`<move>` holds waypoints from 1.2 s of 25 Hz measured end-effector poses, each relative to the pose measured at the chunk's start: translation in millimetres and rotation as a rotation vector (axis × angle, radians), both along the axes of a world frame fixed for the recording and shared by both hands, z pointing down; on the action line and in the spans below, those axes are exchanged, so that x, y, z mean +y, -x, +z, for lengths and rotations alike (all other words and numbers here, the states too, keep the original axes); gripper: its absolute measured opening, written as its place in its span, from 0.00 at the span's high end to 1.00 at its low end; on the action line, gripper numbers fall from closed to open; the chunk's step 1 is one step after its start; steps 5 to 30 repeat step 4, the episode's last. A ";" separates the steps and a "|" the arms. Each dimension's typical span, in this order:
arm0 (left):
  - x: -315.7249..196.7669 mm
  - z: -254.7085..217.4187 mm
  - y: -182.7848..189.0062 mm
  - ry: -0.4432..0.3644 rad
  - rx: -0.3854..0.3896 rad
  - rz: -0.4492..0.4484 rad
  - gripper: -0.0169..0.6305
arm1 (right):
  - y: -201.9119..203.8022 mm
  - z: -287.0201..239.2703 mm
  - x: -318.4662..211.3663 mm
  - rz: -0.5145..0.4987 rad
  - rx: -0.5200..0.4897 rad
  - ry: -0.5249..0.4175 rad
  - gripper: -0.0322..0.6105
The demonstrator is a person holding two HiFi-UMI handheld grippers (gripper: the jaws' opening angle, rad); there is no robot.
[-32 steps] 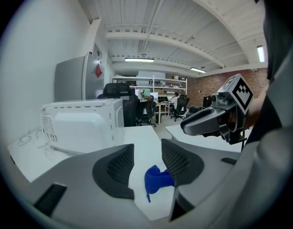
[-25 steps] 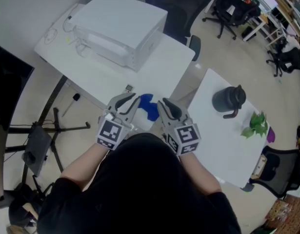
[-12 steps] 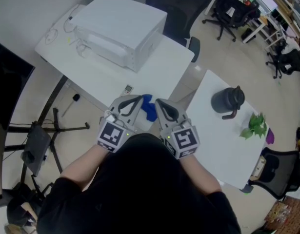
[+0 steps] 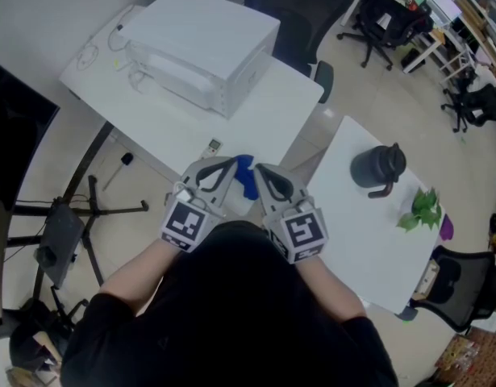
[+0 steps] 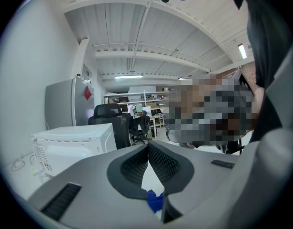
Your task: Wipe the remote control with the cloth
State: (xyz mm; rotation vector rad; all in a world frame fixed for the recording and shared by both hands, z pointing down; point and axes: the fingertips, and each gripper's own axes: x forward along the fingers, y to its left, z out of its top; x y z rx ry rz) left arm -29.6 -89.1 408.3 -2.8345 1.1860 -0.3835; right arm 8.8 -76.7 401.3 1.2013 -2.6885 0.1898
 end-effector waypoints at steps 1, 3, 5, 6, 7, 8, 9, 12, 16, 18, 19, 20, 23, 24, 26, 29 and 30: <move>-0.1 0.0 0.3 0.001 0.000 -0.003 0.97 | 0.1 0.1 0.1 0.000 0.001 0.000 0.94; -0.3 -0.7 1.1 0.010 0.008 -0.014 0.97 | 0.1 0.3 0.0 0.000 0.001 0.002 0.94; -0.4 -0.9 1.4 0.014 0.012 -0.019 0.97 | 0.1 0.4 -0.1 0.001 0.001 0.002 0.94; -0.4 -0.9 1.4 0.014 0.012 -0.019 0.97 | 0.1 0.4 -0.1 0.001 0.001 0.002 0.94; -0.4 -0.9 1.4 0.014 0.012 -0.019 0.97 | 0.1 0.4 -0.1 0.001 0.001 0.002 0.94; -0.4 -0.9 1.4 0.014 0.012 -0.019 0.97 | 0.1 0.4 -0.1 0.001 0.001 0.002 0.94; -0.4 -0.9 1.4 0.014 0.012 -0.019 0.97 | 0.1 0.4 -0.1 0.001 0.001 0.002 0.94; -0.4 -0.9 1.4 0.014 0.012 -0.019 0.97 | 0.1 0.4 -0.1 0.001 0.001 0.002 0.94; -0.4 -0.9 1.4 0.014 0.012 -0.019 0.97 | 0.1 0.4 -0.1 0.001 0.001 0.002 0.94; -0.4 -0.9 1.4 0.014 0.012 -0.019 0.97 | 0.1 0.4 -0.1 0.001 0.001 0.002 0.94; -0.4 -0.9 1.4 0.014 0.012 -0.019 0.97 | 0.1 0.4 -0.1 0.001 0.001 0.002 0.94; -0.4 -0.9 1.4 0.014 0.012 -0.019 0.97 | 0.1 0.4 -0.1 0.001 0.001 0.002 0.94; -0.4 -0.9 1.4 0.014 0.012 -0.019 0.97 | 0.1 0.4 -0.1 0.001 0.001 0.002 0.94; -0.4 -0.9 1.4 0.014 0.012 -0.019 0.97 | 0.1 0.4 -0.1 0.001 0.001 0.002 0.94; -0.4 -0.9 1.4 0.014 0.012 -0.019 0.97 | 0.1 0.4 -0.1 0.001 0.001 0.002 0.94; -0.4 -0.9 1.4 0.014 0.012 -0.019 0.97 | 0.1 0.4 -0.1 0.001 0.001 0.002 0.94; -0.4 -0.9 1.4 0.014 0.012 -0.019 0.97 | 0.1 0.4 -0.1 0.001 0.001 0.002 0.94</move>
